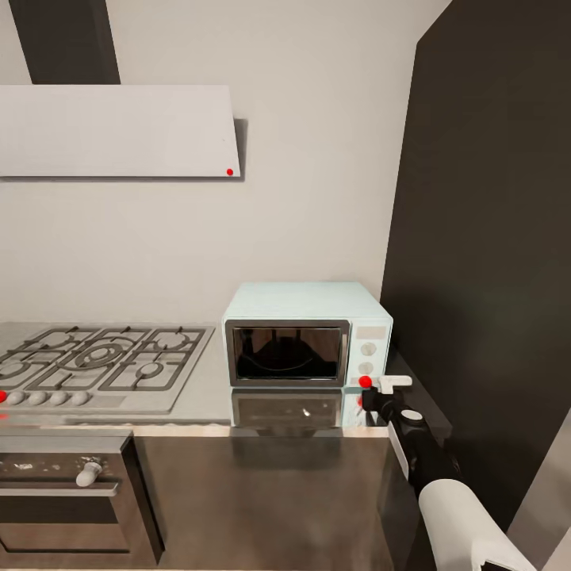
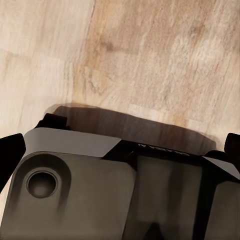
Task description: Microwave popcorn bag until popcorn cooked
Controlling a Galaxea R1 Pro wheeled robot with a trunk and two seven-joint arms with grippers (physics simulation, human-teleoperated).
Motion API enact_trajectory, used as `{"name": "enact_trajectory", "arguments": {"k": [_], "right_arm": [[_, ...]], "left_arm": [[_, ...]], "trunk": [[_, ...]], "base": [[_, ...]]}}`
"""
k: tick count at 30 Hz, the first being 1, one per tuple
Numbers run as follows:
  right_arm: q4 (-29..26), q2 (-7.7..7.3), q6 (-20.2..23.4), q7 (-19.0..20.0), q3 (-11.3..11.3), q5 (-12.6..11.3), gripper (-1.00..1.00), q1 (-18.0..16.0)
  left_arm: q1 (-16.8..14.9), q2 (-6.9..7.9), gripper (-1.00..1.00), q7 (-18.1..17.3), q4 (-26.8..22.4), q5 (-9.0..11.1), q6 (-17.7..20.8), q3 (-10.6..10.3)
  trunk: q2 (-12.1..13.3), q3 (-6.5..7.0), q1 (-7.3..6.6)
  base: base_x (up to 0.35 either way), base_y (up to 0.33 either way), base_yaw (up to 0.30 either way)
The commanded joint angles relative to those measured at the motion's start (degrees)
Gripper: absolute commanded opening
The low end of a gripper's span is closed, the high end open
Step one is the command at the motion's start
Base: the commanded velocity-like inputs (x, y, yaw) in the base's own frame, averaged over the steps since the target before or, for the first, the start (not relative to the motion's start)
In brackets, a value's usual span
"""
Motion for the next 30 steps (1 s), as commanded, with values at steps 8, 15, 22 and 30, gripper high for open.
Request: {"name": "enact_trajectory", "arguments": {"k": [8, 15, 22, 30], "right_arm": [[-0.03, 0.23, 0.24, 0.60, -0.43, 0.70, -1.00, -0.03], [0.41, 0.27, 0.24, 0.56, -0.43, 0.70, -1.00, -0.05], [0.72, 0.26, 0.22, 0.48, -0.51, 0.62, -1.00, -0.03], [3.05, 0.10, -1.34, -1.38, -0.52, 0.61, -1.00, -0.03]], "left_arm": [[-0.08, 0.00, 1.00, -0.22, 0.11, 0.57, -0.24, -0.48], [-0.04, 0.05, 1.00, -0.30, 0.11, 0.41, -0.24, -0.57], [-0.04, 0.00, 1.00, -0.27, 0.11, 0.40, -0.24, -0.64], [-0.05, -0.02, 1.00, -0.30, 0.11, 0.23, -0.32, -0.73]], "trunk": [[-0.05, -0.08, 0.00], [-0.05, -0.08, 0.00], [-0.05, -0.08, 0.00], [-0.05, -0.08, 0.00]], "base": [[0.000, 0.000, 0.000], [0.109, 0.000, 0.000], [0.148, 0.000, 0.000], [-0.009, 0.000, 0.000]]}}
